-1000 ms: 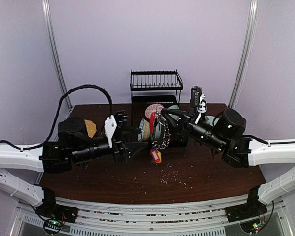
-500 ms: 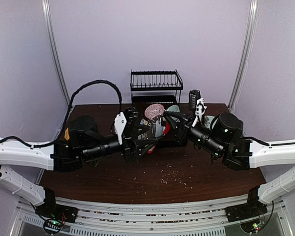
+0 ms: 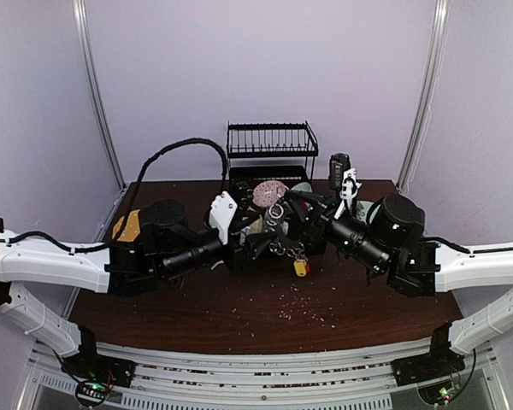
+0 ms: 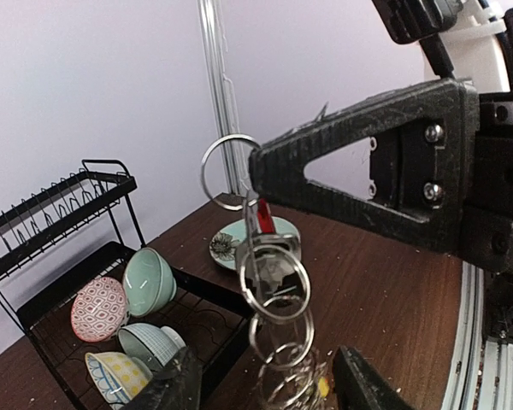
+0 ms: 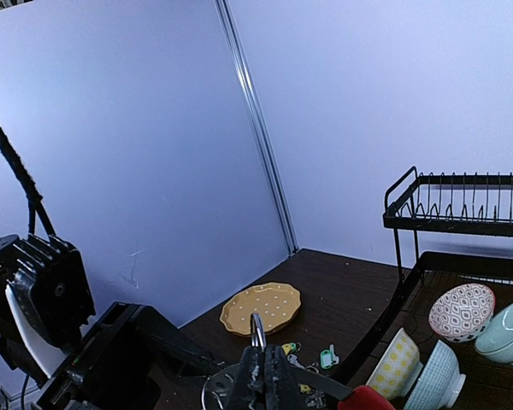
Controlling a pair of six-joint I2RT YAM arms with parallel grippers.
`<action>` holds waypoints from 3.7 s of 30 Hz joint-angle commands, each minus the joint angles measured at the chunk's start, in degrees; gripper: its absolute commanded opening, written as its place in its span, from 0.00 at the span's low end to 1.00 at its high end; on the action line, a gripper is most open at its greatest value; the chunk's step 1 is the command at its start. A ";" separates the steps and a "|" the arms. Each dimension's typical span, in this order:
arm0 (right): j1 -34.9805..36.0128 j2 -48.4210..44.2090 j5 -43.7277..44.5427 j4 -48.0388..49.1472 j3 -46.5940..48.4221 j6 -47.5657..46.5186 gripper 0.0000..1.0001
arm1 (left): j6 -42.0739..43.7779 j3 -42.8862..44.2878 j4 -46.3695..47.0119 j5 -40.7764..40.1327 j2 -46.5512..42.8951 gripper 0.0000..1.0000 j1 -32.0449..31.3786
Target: Put the keys on the keyring
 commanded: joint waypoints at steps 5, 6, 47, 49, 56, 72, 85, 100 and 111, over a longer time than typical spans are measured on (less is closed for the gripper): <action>0.73 -0.48 -1.24 2.11 2.29 -1.17 0.00 | 0.02 1.12 4.70 1.33 1.27 0.41 0.40; 0.77 -0.40 -1.71 2.11 2.35 -1.24 0.00 | 0.05 1.14 4.74 0.72 1.30 0.33 0.40; -14.05 5.38 -54.29 -30.00 13.65 -6.10 0.49 | -28.66 -12.72 20.53 32.96 -8.07 0.00 11.25; -14.11 5.14 -54.06 -28.76 13.03 -5.20 0.27 | -28.38 -12.81 20.49 32.86 -8.18 0.00 11.28; -14.77 2.59 -51.38 -28.93 11.61 -4.85 0.00 | -27.47 -13.64 17.94 30.22 -9.52 0.00 11.25; -14.80 5.75 -32.47 -65.80 16.96 -10.69 0.00 | -21.79 -8.64 -19.44 -5.72 -18.93 0.76 14.23; -12.70 20.55 -55.91 -66.10 11.58 -12.30 0.00 | -26.43 -9.92 -24.86 -0.50 -12.57 0.78 24.33; -20.84 34.54 -42.19 -71.50 16.54 -16.05 0.02 | -26.75 -12.65 -21.57 1.53 -6.45 0.77 28.69; -22.77 37.94 -20.07 -77.13 22.62 -15.63 0.36 | -25.06 -12.81 -20.55 1.89 -3.29 0.76 31.69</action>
